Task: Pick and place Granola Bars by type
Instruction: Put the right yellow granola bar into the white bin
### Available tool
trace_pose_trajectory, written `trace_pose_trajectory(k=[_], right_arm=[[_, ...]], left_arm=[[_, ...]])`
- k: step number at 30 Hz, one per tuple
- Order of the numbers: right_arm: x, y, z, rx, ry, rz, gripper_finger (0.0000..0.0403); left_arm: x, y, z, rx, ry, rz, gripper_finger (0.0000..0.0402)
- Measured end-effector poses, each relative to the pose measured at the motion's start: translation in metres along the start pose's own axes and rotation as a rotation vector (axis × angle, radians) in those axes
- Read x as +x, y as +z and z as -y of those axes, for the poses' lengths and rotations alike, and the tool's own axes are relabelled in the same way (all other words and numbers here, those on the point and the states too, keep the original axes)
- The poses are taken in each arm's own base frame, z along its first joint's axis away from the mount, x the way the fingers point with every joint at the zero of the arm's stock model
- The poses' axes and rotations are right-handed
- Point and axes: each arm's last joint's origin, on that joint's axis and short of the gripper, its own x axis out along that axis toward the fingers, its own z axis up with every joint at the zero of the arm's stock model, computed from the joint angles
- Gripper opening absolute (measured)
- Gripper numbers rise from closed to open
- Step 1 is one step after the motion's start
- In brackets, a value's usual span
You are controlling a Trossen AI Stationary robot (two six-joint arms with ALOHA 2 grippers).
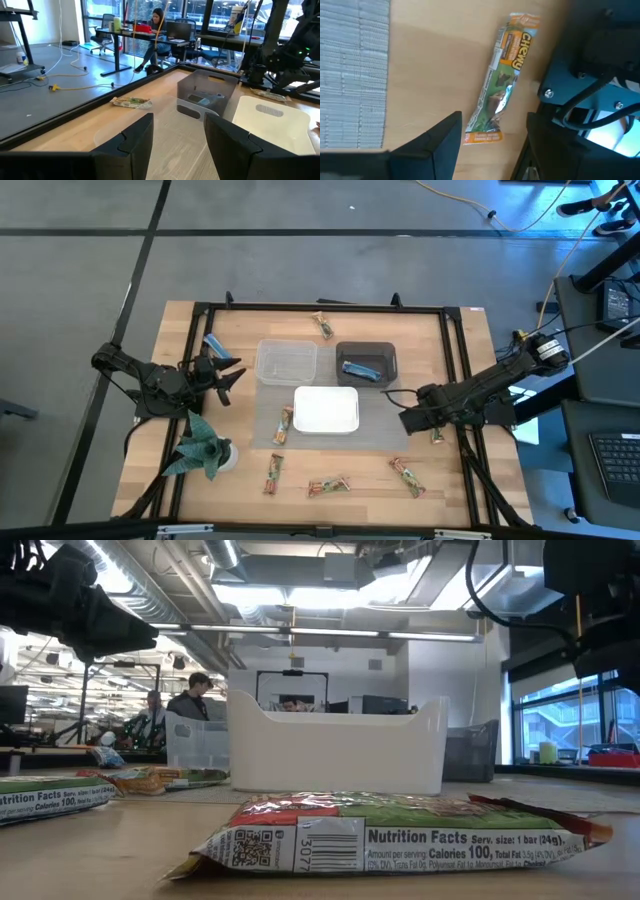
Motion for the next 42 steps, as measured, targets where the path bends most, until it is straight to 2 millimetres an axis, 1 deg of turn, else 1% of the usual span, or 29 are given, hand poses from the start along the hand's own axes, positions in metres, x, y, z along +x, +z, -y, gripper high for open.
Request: trace_pose_trajectory(k=[6,9,15,23,27,32,36,39,42], right_arm=[[0.009,0.001,0.004,0.007,-0.032,0.005,0.0225],[0.011,0.001,0.005,0.053,-0.038,0.006,0.0225],[0.012,0.0,0.004,0.134,-0.015,0.08,0.0225],[0.012,0.0,0.004,0.167,-0.011,0.089,0.0225],[0.024,-0.001,0.006,0.204,-0.014,0.082,0.0225],[0.025,-0.003,0.005,0.214,-0.021,0.115,0.0225],[0.026,-0.005,0.004,0.239,-0.012,0.065,0.0225],[0.03,-0.005,0.002,0.252,0.006,0.054,0.0225],[0.035,-0.004,0.004,0.267,-0.016,0.05,0.0225]], left_arm=[[0.0,0.0,0.0,0.0,0.0,0.0,0.0169],[0.0,0.0,0.0,0.0,0.0,0.0,0.0169],[0.0,0.0,0.0,-0.001,-0.001,0.0,0.0169],[0.0,0.0,0.0,-0.001,-0.001,0.0,0.0169],[0.0,0.0,0.0,-0.001,-0.001,0.0,0.0169],[0.0,0.0,0.0,0.0,-0.001,0.0,0.0169],[0.0,0.0,0.0,0.0,-0.002,0.0,0.0169],[0.0,0.0,0.0,0.0,-0.001,0.0,0.0169],[0.0,0.0,0.0,0.0,-0.002,-0.001,0.0169]])
